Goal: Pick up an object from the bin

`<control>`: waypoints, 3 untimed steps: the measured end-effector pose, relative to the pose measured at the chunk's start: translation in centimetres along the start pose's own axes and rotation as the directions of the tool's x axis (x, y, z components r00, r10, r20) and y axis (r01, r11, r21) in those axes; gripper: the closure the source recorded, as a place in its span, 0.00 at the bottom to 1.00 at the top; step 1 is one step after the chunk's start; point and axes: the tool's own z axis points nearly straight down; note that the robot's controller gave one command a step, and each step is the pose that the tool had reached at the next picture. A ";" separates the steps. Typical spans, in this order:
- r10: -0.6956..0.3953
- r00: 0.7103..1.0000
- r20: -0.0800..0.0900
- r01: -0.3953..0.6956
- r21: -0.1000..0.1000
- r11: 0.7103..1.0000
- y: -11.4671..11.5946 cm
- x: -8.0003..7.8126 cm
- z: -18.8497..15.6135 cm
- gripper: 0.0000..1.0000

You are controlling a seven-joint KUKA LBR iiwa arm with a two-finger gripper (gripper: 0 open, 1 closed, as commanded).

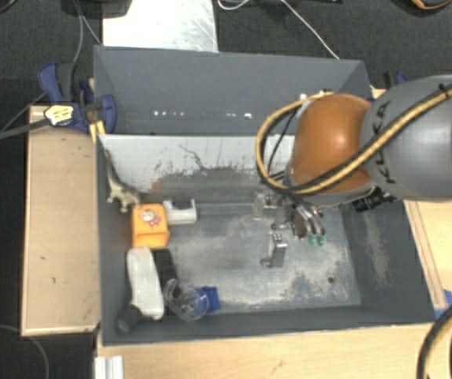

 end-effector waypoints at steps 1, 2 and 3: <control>0.002 1.000 0.008 -0.002 0.000 1.000 0.0 -0.2 -0.5 0.00; -0.031 1.000 -0.004 0.031 -0.003 1.000 5.9 5.6 2.3 0.00; -0.007 1.000 0.016 0.007 -0.003 1.000 7.2 3.6 -2.5 0.00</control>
Offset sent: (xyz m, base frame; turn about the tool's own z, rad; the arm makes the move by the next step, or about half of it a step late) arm -0.0542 0.0548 -0.0217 -0.0257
